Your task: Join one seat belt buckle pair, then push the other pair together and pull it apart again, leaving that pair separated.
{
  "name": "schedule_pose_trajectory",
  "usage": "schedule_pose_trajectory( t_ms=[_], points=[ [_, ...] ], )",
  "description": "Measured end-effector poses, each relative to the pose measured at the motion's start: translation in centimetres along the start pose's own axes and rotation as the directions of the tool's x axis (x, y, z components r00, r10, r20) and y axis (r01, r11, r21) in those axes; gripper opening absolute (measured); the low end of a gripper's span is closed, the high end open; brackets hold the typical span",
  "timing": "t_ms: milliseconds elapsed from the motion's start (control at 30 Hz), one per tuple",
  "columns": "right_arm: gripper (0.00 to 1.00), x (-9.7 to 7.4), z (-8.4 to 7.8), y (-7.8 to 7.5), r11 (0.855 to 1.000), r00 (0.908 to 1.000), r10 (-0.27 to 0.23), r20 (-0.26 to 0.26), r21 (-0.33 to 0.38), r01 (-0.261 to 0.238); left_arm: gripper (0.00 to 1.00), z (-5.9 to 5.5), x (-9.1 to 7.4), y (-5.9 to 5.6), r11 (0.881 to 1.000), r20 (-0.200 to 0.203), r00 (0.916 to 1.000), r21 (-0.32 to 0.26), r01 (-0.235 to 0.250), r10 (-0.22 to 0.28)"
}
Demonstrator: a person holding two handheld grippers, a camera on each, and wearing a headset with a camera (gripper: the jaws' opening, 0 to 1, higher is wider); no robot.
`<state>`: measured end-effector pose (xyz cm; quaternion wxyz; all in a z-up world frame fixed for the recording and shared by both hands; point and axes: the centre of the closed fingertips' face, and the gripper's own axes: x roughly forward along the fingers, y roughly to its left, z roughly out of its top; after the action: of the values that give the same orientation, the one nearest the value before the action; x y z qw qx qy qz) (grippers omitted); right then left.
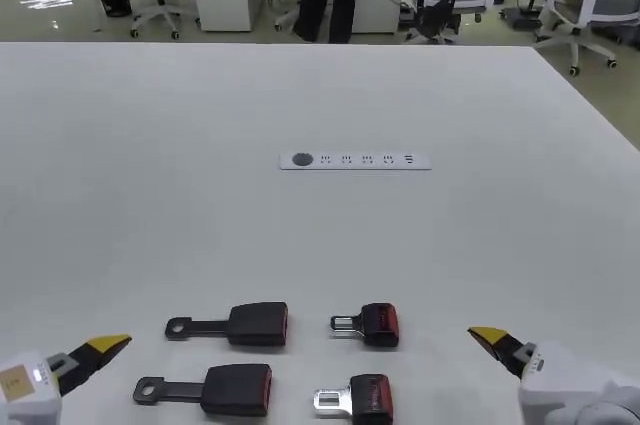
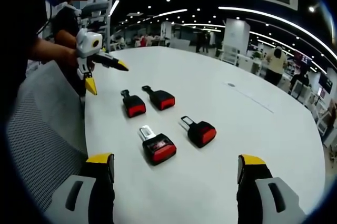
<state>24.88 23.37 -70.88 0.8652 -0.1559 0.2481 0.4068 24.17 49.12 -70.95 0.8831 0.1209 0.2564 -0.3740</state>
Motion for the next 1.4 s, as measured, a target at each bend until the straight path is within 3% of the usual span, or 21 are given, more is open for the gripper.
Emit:
schedule_pose_trajectory(
  t_ms=[267,533,833,1167,1400],
  points=[
    [0.99,-0.1,-0.2,-0.3,1.000,0.9999,0.005,-0.010,-0.004,-0.005,0.98,-0.1,0.1,0.7,1.000,-0.007,0.9999,0.008,0.010,-0.010],
    [0.99,-0.3,-0.5,-0.8,1.000,0.9997,0.014,-0.021,0.000,-0.014,0.97,0.3,0.2,0.1,0.999,-0.024,0.9993,0.023,0.030,-0.029],
    [0.95,-0.4,-0.6,-1.5,0.998,0.9980,0.044,-0.045,-0.048,-0.046,0.92,0.5,0.8,0.0,0.996,-0.067,0.9960,0.066,0.064,-0.060],
    [0.83,0.2,-0.6,-1.2,0.985,0.9909,0.113,-0.073,-0.125,-0.121,0.79,1.0,1.7,-0.6,0.980,-0.130,0.9832,0.136,0.145,-0.128],
    [0.75,0.8,-0.9,-0.8,0.970,0.9829,0.156,-0.098,-0.171,-0.171,0.72,0.7,2.7,-1.0,0.957,-0.194,0.9630,0.184,0.223,-0.187]
  ],
)
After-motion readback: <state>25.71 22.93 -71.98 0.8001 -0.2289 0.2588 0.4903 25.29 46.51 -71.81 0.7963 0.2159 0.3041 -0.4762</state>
